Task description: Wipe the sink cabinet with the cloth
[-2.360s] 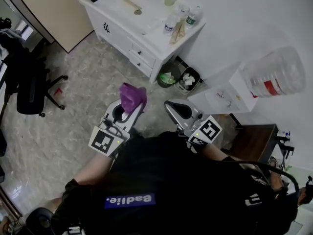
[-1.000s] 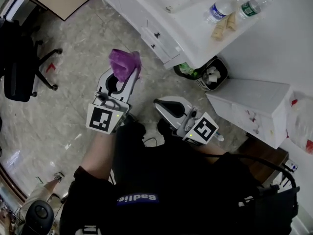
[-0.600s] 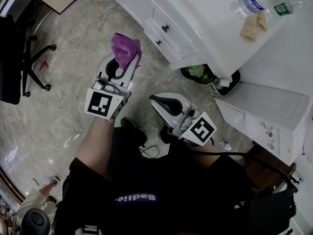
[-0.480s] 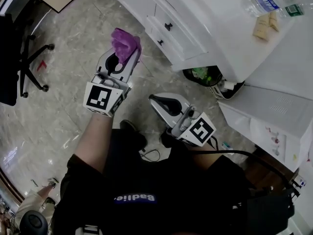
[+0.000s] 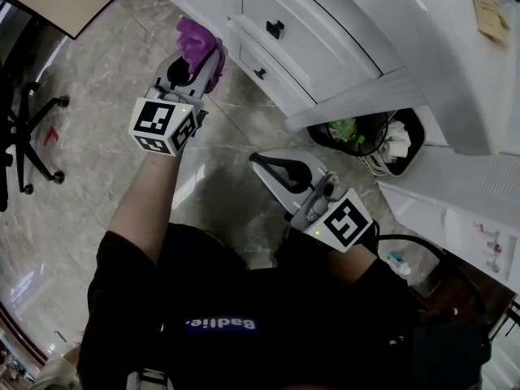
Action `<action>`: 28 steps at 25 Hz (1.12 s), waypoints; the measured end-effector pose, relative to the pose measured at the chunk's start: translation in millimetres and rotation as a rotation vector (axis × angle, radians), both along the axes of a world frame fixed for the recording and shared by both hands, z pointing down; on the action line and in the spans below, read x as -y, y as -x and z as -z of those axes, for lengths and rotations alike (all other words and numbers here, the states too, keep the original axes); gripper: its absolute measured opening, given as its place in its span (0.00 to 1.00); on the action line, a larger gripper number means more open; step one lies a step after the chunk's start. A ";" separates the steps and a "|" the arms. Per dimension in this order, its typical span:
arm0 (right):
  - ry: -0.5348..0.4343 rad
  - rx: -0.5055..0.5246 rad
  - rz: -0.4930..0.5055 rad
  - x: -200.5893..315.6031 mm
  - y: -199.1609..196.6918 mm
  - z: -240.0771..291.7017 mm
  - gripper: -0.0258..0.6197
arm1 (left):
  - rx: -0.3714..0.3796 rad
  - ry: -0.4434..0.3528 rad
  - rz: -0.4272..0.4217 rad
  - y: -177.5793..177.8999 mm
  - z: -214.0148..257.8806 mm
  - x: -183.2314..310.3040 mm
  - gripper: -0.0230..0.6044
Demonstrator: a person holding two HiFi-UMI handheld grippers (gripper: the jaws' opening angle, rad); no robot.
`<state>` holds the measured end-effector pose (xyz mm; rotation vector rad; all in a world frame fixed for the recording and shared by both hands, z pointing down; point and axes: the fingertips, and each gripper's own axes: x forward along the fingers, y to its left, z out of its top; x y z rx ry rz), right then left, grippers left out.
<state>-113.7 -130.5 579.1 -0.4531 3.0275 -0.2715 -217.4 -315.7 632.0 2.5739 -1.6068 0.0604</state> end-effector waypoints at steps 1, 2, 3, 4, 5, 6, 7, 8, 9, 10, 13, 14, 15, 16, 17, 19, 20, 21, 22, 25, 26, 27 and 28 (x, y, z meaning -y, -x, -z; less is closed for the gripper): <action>-0.016 -0.005 -0.007 3.0 -1.4 -3.2 0.04 | 0.009 0.001 -0.003 0.1 -9.8 8.2 0.17; -0.031 -0.010 -0.013 5.2 -2.9 -5.1 0.04 | 0.021 0.002 -0.006 0.3 -19.0 16.6 0.17; -0.045 -0.015 -0.019 6.6 -4.6 -6.0 0.04 | 0.034 0.004 -0.007 0.6 -28.1 25.3 0.17; -0.057 -0.020 -0.024 7.1 -6.4 -6.4 0.04 | 0.049 0.010 -0.007 1.1 -37.5 34.5 0.17; -0.067 -0.027 -0.027 6.8 -8.5 -6.9 0.04 | 0.065 0.020 -0.005 1.8 -47.9 43.6 0.17; -0.072 -0.032 -0.029 6.0 -10.5 -7.9 0.04 | 0.083 0.034 -0.002 2.7 -59.4 52.3 0.17; -0.072 -0.036 -0.031 4.9 -12.5 -9.2 0.04 | 0.103 0.053 0.001 3.6 -71.6 60.4 0.17; -0.067 -0.039 -0.033 3.6 -14.6 -10.5 0.04 | 0.122 0.073 0.001 3.7 -83.8 67.4 0.17; -0.063 -0.042 -0.036 2.2 -16.8 -11.5 0.04 | 0.141 0.091 -0.001 2.6 -95.1 73.3 0.17; -0.059 -0.043 -0.038 1.1 -19.4 -12.1 0.04 | 0.155 0.106 -0.007 0.1 -104.5 78.4 0.17; -0.061 -0.039 -0.046 1.0 -26.3 -11.2 0.04 | 0.161 0.123 -0.018 -11.4 -118.8 89.4 0.17; -0.061 -0.038 -0.047 1.1 -28.1 -11.5 0.04 | 0.147 0.124 -0.011 -14.1 -120.0 90.9 0.17; -0.060 -0.039 -0.048 1.0 -29.8 -12.5 0.04 | 0.129 0.126 -0.003 -16.1 -120.6 90.7 0.17; -0.057 -0.038 -0.047 0.8 -31.2 -13.6 0.04 | 0.113 0.128 0.002 -18.4 -121.1 89.0 0.17; -0.054 -0.037 -0.046 0.7 -32.2 -14.4 0.04 | 0.102 0.131 -0.001 -22.1 -121.5 85.9 0.17; -0.052 -0.032 -0.044 1.3 -32.8 -15.1 0.04 | 0.092 0.132 -0.023 -34.0 -121.9 76.5 0.17; -0.049 -0.030 -0.043 1.8 -32.8 -15.4 0.04 | 0.085 0.132 -0.038 -41.5 -122.0 70.8 0.17; -0.047 -0.028 -0.042 2.4 -32.8 -15.6 0.04 | 0.078 0.132 -0.054 -49.7 -122.2 64.7 0.17; -0.043 -0.024 -0.039 3.0 -32.8 -15.9 0.04 | 0.072 0.132 -0.070 -58.2 -122.5 58.5 0.17; -0.030 -0.003 -0.029 5.7 -32.8 -14.9 0.04 | 0.060 0.130 -0.116 -83.8 -123.0 40.2 0.17; -0.029 0.006 -0.027 6.7 -32.9 -13.8 0.04 | 0.058 0.132 -0.133 -92.6 -123.3 33.7 0.17; -0.028 0.014 -0.025 7.5 -33.2 -12.6 0.04 | 0.055 0.135 -0.152 -101.5 -123.7 27.0 0.17; -0.028 0.022 -0.025 8.1 -33.5 -11.4 0.04 | 0.052 0.137 -0.171 -110.1 -124.1 20.4 0.17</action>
